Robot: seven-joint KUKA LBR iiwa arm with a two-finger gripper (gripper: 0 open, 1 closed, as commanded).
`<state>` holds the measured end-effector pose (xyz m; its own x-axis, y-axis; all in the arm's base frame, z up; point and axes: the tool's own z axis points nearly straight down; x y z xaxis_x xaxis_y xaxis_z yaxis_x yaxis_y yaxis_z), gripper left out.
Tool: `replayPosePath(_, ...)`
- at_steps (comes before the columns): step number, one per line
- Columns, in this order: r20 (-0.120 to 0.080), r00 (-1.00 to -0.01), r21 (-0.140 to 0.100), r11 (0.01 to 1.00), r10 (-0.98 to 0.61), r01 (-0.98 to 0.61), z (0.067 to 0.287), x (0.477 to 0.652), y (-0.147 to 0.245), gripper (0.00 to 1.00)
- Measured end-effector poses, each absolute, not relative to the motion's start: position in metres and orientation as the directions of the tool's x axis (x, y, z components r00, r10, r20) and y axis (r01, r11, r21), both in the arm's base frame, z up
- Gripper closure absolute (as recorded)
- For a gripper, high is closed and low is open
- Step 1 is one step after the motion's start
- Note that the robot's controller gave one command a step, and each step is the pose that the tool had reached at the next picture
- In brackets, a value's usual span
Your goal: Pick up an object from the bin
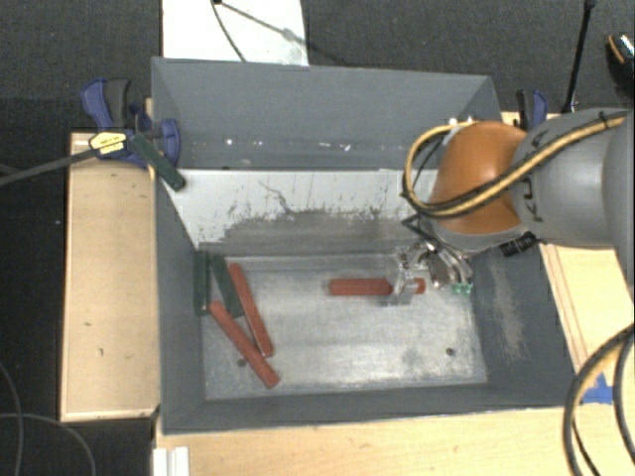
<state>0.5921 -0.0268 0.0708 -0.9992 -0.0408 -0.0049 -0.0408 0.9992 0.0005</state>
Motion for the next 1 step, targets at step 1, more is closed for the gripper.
replayPosePath(1, -0.010, -0.998, -0.001, 0.998, -0.062, -0.062, 0.2080, 0.5787, -0.0155, 1.00)
